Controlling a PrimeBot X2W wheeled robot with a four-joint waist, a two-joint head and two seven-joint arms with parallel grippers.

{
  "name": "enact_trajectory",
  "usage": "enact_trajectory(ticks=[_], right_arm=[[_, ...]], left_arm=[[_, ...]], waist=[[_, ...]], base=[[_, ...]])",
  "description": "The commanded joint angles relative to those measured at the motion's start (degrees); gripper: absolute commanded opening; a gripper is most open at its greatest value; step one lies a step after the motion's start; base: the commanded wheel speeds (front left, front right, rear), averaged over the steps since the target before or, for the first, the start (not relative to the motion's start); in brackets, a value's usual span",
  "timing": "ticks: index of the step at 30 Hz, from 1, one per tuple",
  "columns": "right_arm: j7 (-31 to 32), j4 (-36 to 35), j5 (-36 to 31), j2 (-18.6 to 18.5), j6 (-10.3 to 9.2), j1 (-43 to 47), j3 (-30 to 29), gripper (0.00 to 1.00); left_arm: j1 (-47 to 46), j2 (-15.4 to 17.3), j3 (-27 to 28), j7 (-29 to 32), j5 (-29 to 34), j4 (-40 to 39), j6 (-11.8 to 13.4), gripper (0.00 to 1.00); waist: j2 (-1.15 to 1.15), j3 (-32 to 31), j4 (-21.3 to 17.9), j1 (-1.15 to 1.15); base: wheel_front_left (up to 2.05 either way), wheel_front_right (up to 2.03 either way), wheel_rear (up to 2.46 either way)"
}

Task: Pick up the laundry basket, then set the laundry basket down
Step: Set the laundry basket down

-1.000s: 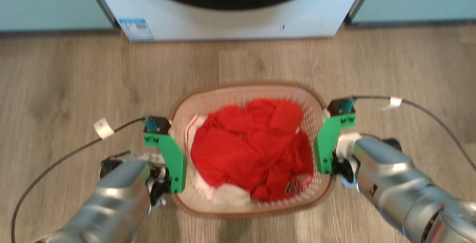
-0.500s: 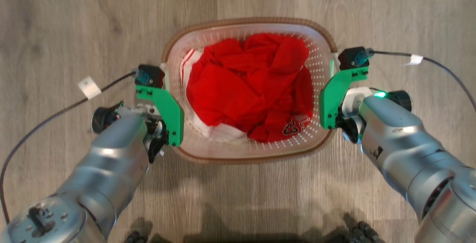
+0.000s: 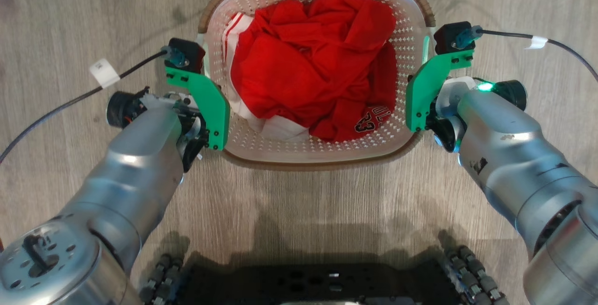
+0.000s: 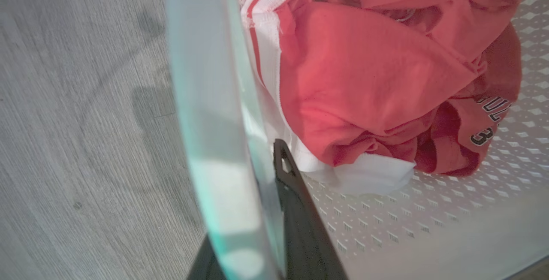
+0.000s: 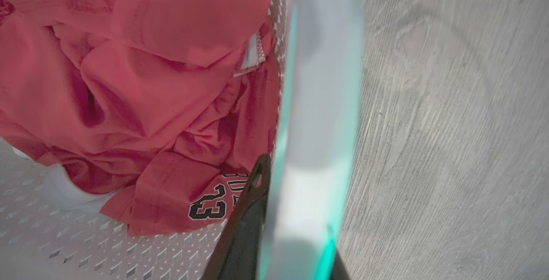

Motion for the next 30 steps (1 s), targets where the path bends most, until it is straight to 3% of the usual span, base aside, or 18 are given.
enact_trajectory(ticks=[1,26,27,28,29,30], right_arm=[[-0.2,-0.7,-1.0,1.1,0.41,1.5,0.4,0.0],[-0.8,-0.7,-8.4,0.1,0.41,1.6,-5.5,0.0],[-0.3,-0.7,-8.5,0.1,0.41,1.7,-6.0,0.13],[-0.1,-0.7,-8.8,0.0,0.41,1.7,-6.3,0.5],[0.3,-0.7,-9.3,-0.2,0.41,1.8,-6.6,1.0],[0.9,-0.7,-9.6,-0.3,0.41,1.9,-7.0,1.0]], left_arm=[[-1.6,-0.4,0.3,-1.2,1.0,-1.5,-0.6,0.0],[-3.2,-0.4,-0.1,-4.0,3.0,-2.4,0.1,0.0],[-3.3,-0.4,-0.1,-4.4,3.1,-2.4,0.5,0.15],[-3.4,-0.4,-0.1,-5.2,3.4,-2.3,1.0,0.6],[-3.5,-0.4,-0.1,-5.8,3.6,-2.0,1.7,1.0],[-3.4,-0.4,-0.1,-6.0,3.5,-1.8,2.3,1.0]], waist=[[0.0,1.3,0.2,-0.01],[0.0,6.8,1.5,-0.01],[0.0,6.8,1.6,-0.01],[0.0,6.9,1.6,-0.01],[0.0,6.9,1.6,-0.01],[0.0,6.8,1.6,-0.01]], base=[[0.0,0.0,0.0],[0.0,0.0,0.0],[0.0,0.0,0.0],[0.0,0.0,0.0],[0.0,0.0,0.0],[0.0,0.0,0.0]])
